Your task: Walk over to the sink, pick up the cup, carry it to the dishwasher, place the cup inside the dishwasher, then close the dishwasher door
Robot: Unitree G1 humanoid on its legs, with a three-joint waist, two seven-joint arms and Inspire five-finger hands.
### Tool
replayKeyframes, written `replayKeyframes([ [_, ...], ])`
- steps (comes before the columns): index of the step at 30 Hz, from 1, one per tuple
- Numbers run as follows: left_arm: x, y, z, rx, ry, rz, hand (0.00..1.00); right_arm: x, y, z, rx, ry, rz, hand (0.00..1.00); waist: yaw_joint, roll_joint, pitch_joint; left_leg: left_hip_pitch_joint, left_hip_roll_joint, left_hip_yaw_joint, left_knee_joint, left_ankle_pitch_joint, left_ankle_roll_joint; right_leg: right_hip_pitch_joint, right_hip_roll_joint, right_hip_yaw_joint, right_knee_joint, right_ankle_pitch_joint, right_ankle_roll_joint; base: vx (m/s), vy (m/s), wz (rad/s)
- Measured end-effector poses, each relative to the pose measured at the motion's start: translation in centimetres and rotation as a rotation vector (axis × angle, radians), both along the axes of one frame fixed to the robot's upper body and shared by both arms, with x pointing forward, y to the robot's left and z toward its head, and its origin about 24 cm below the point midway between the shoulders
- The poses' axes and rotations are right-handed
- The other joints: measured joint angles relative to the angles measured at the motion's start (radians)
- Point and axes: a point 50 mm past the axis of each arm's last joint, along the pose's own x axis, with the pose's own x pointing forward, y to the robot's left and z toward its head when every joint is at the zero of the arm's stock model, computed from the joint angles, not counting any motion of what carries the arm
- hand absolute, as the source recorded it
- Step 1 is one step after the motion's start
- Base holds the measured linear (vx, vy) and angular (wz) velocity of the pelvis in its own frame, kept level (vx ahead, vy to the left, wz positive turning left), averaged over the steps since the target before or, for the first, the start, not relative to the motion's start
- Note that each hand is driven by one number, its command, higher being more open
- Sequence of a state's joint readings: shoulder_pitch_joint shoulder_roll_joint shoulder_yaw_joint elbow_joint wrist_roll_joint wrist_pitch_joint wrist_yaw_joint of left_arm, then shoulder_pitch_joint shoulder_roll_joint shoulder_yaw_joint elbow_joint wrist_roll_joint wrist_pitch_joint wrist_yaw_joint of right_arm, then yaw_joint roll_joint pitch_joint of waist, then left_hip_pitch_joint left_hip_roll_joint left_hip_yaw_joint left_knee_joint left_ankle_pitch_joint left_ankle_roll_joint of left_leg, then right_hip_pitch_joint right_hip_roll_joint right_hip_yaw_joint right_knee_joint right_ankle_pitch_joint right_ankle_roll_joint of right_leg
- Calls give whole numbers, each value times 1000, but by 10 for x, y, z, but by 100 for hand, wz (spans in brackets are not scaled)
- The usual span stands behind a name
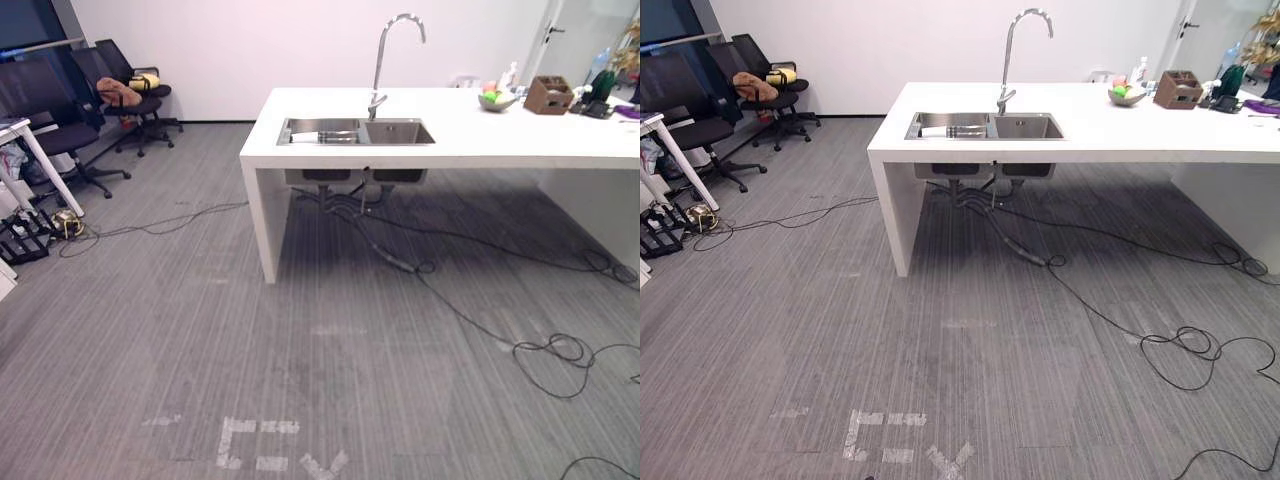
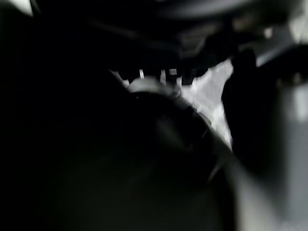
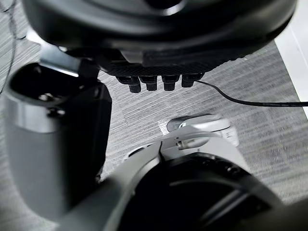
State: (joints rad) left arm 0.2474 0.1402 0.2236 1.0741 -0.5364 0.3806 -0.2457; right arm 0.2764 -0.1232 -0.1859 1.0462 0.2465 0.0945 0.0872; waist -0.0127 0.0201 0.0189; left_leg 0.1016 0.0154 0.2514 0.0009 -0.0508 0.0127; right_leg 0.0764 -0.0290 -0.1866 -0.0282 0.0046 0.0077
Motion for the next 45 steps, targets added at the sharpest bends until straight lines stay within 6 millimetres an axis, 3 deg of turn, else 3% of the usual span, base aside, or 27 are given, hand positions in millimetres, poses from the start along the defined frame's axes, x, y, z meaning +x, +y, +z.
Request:
replayKeyframes([
  [3, 9, 5, 0, 46, -50, -23, 100, 7, -1, 0, -36, -37, -25, 100, -1, 3, 2, 50, -7, -7, -53, 15, -5, 47, 4, -13, -39, 4, 6, 62, -7, 9],
  [11, 28, 2, -1, 105, -124, -172, 100, 32, -3, 1, -124, -66, 166, 100, -1, -2, 33, 85, -10, -46, -86, 23, -19, 89, 6, -53, -55, -5, 37, -10, -29, 13],
  [35, 39, 9, 1, 242, -182, -266, 100, 38, -2, 0, -62, -48, 162, 100, 0, -18, 75, 113, -34, -116, -93, 46, 0, 138, -21, -129, -38, -14, 44, -56, -18, 9],
  [38, 43, 10, 2, 265, -203, -298, 100, 42, -1, 0, -58, -70, 125, 100, -3, -20, 98, 138, -49, -136, -93, 36, 13, 114, -59, -149, 100, -95, 53, -56, 42, 24],
  [39, 43, 12, 3, 278, -207, -308, 100, 41, 1, 0, -56, -82, 102, 100, -3, -32, 100, 147, -65, -141, -93, 24, 31, 78, -97, -153, 204, -153, 76, -27, 93, 34],
  [41, 46, 15, 4, 300, -219, -318, 100, 46, 2, 2, -56, -112, 83, 100, -3, -46, 117, 158, -89, -143, -93, 11, 54, 3, -162, -142, 418, -199, 96, -12, 100, 25],
  [43, 49, 18, 5, 317, -224, -342, 100, 56, 1, 4, -58, -159, 70, 100, -17, -43, 144, 178, -90, -158, -90, 13, 81, -113, -196, -96, 649, -211, 78, 21, 75, 27],
  [45, 47, 19, 5, 332, -198, -345, 100, 58, 3, 4, -52, -169, 70, 100, -21, -42, 147, 200, -66, -164, -83, -3, 84, -137, -175, -93, 604, -235, 76, 89, 45, 21],
])
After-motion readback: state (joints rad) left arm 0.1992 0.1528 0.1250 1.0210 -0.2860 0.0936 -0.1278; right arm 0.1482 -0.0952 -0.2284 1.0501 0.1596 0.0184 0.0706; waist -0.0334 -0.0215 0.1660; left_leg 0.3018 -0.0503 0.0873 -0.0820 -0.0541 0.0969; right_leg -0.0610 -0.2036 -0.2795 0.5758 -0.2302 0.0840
